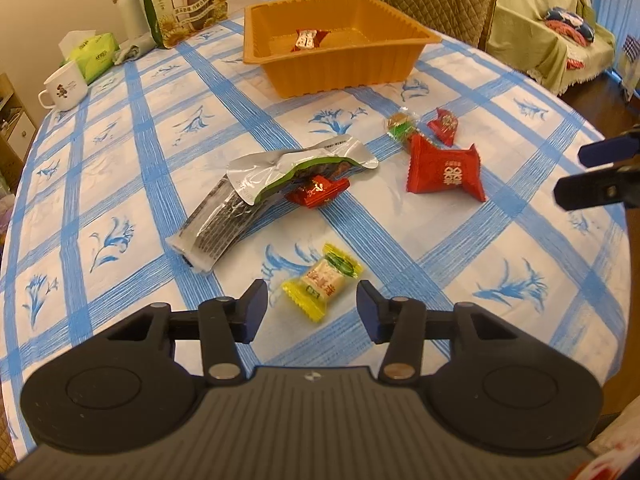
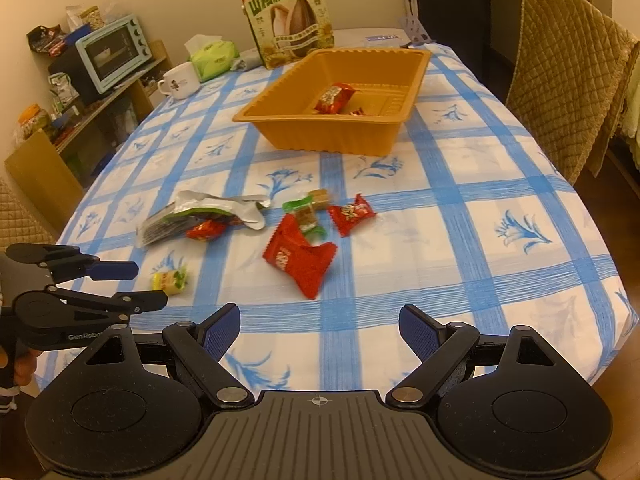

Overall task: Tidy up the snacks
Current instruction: 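Lower the left tool onto the yellow-green candy and close it, then grasp the silver-green foil bag with right tool while left tool holds candy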

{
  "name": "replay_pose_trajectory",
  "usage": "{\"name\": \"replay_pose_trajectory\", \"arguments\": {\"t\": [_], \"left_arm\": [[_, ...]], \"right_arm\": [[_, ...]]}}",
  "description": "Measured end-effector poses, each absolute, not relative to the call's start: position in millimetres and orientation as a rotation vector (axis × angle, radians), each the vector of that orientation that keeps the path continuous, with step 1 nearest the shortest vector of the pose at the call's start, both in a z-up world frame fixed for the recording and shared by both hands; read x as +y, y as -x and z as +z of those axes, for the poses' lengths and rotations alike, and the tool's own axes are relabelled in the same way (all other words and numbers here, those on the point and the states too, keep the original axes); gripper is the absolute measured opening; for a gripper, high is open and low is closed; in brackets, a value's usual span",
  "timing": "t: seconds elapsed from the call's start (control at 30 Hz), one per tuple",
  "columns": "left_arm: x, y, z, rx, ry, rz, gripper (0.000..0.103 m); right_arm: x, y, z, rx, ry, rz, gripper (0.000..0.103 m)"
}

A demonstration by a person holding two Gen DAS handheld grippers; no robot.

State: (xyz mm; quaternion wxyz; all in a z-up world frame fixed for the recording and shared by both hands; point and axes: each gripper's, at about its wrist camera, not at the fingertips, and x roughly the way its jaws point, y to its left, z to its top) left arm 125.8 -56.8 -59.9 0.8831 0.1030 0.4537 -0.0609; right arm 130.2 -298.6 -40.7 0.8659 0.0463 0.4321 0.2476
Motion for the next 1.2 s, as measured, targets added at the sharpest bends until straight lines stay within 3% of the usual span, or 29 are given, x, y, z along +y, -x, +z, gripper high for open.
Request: {"name": "replay_pose_trajectory", "arguments": {"t": [0.37, 0.5, 0.8, 0.93, 1.2], "left_arm": [[-59.4, -145.9, -68.4, 0.968, -0.193, -0.152, 0.031], [-58.6, -149.5, -68.5, 0.978, -0.152, -0.158, 0.019], [-43.3, -142.5, -60.2, 0.986, -0.04, -0.044, 0.018], [-24.0, -132.6, -50.8, 0.974, 0.029, 0.06, 0.018], [10.2, -105.6, -33.9, 0.945, 0.171, 0.244, 0.018]], "right_arm": [[-307.9, -154.0, -42.6, 0.911, -0.089, 0.516, 0.087], [-305.2, -165.8, -43.1, 0.908, -0.072, 0.539, 0.087], [-276.2, -203.8, -42.1, 0.833, 0.051, 0.709, 0.086], [-253.4, -222.2, -46.7, 0.799, 0.129, 0.846, 0.069], [-199.1, -240.0, -64.5, 0.733, 0.301, 1.134, 0.055]]}}
